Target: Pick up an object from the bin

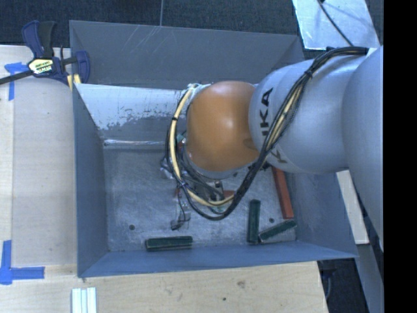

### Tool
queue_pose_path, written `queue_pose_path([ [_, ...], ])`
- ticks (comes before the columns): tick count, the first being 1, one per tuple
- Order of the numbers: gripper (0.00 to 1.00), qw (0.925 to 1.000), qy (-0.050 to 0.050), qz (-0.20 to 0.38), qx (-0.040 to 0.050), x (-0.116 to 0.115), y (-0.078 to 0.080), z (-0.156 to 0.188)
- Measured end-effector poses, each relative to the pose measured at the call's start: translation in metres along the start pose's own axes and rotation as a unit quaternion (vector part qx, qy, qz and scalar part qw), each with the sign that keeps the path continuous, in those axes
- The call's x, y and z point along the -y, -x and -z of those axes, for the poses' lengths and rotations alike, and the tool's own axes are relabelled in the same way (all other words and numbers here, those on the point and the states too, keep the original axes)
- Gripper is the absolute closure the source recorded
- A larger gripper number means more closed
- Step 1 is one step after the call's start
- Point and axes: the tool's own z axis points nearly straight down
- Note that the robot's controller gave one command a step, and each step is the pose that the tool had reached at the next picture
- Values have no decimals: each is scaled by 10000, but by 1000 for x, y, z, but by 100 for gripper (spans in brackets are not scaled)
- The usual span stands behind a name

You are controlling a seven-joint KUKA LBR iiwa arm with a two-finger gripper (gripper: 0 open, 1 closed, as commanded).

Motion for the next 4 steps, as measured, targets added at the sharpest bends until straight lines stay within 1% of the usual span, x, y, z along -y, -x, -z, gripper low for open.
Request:
queue_pose_path([
  [1, 0, 10000, 9, -16, -7, 21, -31, -57],
  [2, 0, 9985, 7, -543, 16, 73, -40, -50],
  [3, 0, 9942, 22, -1071, 81, 93, 72, -10],
  [4, 0, 9853, 35, -1706, 62, 130, 84, -69],
])
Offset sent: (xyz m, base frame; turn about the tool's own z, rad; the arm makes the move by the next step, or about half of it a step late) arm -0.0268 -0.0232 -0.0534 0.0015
